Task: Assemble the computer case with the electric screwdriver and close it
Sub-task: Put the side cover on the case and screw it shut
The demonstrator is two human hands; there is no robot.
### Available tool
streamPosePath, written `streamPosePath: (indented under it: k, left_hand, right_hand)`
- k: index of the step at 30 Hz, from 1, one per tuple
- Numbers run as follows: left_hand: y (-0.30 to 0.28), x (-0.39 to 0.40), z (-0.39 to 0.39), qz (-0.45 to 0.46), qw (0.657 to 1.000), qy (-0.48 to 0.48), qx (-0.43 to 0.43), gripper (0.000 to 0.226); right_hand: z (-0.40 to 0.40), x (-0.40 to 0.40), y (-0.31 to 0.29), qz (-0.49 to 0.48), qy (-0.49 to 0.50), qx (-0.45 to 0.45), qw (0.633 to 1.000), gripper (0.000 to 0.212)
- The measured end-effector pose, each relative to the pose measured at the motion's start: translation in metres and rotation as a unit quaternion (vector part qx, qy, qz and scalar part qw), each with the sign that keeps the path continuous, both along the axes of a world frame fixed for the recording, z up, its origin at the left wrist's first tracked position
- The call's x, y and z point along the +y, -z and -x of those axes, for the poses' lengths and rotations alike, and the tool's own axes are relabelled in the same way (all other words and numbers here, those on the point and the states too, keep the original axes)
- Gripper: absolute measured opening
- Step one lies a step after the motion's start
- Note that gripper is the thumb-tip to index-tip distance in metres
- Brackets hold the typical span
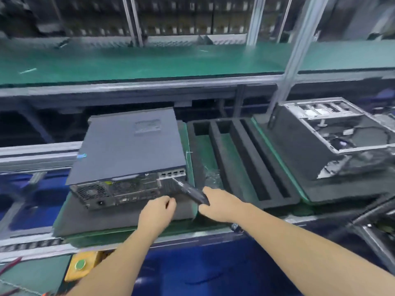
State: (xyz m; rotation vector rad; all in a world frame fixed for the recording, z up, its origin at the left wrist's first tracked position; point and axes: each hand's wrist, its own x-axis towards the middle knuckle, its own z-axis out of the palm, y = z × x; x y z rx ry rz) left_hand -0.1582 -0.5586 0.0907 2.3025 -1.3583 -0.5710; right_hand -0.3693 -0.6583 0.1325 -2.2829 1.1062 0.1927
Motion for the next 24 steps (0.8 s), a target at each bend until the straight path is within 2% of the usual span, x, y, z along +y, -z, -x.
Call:
streamPosePath:
  k: [4, 9, 15, 19, 20, 22, 24]
  left_hand:
    - [0.007, -0.060, 0.058, -0.027, 0.999, 0.022, -0.014, 0.019]
    - [0.007, -0.112, 0.081, -0.061, 0.997, -0.033, -0.045, 0.015]
    - [0.012, -0.128, 0.083, -0.156, 0.981, -0.085, -0.083, 0.027]
    - [0.023, -0.127, 0.088, -0.209, 0.959, -0.122, -0.150, 0.029]
    - [0.027, -0.123, 0.091, -0.236, 0.950, -0.108, -0.174, 0.032]
    - [0.038, -0.112, 0.096, -0.283, 0.931, -0.046, -0.225, 0.052]
    - [0.049, -0.101, 0.098, -0.293, 0.923, -0.005, -0.250, 0.067]
  right_hand:
    - [0.041, -0.058, 0.025, 0.006, -0.035, 0.013, 0.999, 0.033]
    - [0.054, -0.113, 0.049, -0.035, -0.047, -0.003, 0.998, 0.035]
    - [0.053, -0.152, 0.071, -0.107, -0.011, -0.026, 0.994, 0.033]
    - [0.057, -0.171, 0.085, -0.116, -0.005, -0.014, 0.993, 0.031]
    - [0.057, -0.174, 0.087, -0.119, -0.004, -0.012, 0.993, 0.031]
    - [0.055, -0.178, 0.089, -0.123, -0.010, -0.011, 0.992, 0.030]
    - [0.050, -0.181, 0.090, -0.121, -0.026, -0.006, 0.992, 0.031]
